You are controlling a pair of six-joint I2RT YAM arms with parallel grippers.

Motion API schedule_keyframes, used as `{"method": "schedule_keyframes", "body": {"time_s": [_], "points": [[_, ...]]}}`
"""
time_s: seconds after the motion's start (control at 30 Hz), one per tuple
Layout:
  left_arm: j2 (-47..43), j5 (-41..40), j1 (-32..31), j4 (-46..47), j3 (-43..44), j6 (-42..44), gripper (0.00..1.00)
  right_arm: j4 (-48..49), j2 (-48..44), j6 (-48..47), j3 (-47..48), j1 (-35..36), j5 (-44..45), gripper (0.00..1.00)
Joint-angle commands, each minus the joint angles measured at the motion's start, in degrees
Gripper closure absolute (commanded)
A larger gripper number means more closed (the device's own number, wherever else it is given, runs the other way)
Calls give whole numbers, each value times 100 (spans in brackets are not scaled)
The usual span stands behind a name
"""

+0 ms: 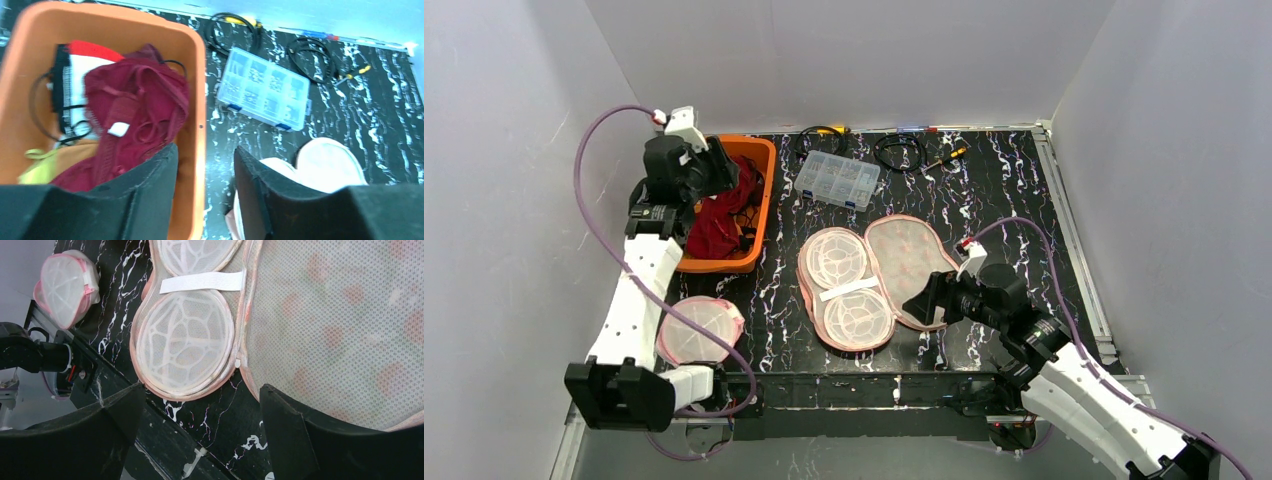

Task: Unzip the laundry bag and remove the bra
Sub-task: Adjust the bra in the bin.

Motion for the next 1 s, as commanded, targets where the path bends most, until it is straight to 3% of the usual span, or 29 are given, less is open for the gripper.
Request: {"method": "schedule_keyframes", "body": {"time_s": [0.0, 0.17, 0.3, 0.53, 0.97], "points": [[707, 367, -35, 518, -296, -558, 61, 385, 240, 165, 18, 10, -15, 9], [1224, -203, -1, 984, -255, -786, 80, 631, 507, 286, 9, 16, 30, 10], [1699, -622, 102, 1054, -40, -900, 86, 680, 713, 301, 84, 10, 114, 10], [2173, -993, 446, 1257, 72, -1145, 88, 1020, 890, 479, -59, 9, 172, 10], [2982, -757, 647, 1612, 415, -1445, 89, 1202, 1119, 205, -354, 15, 354, 10]]}}
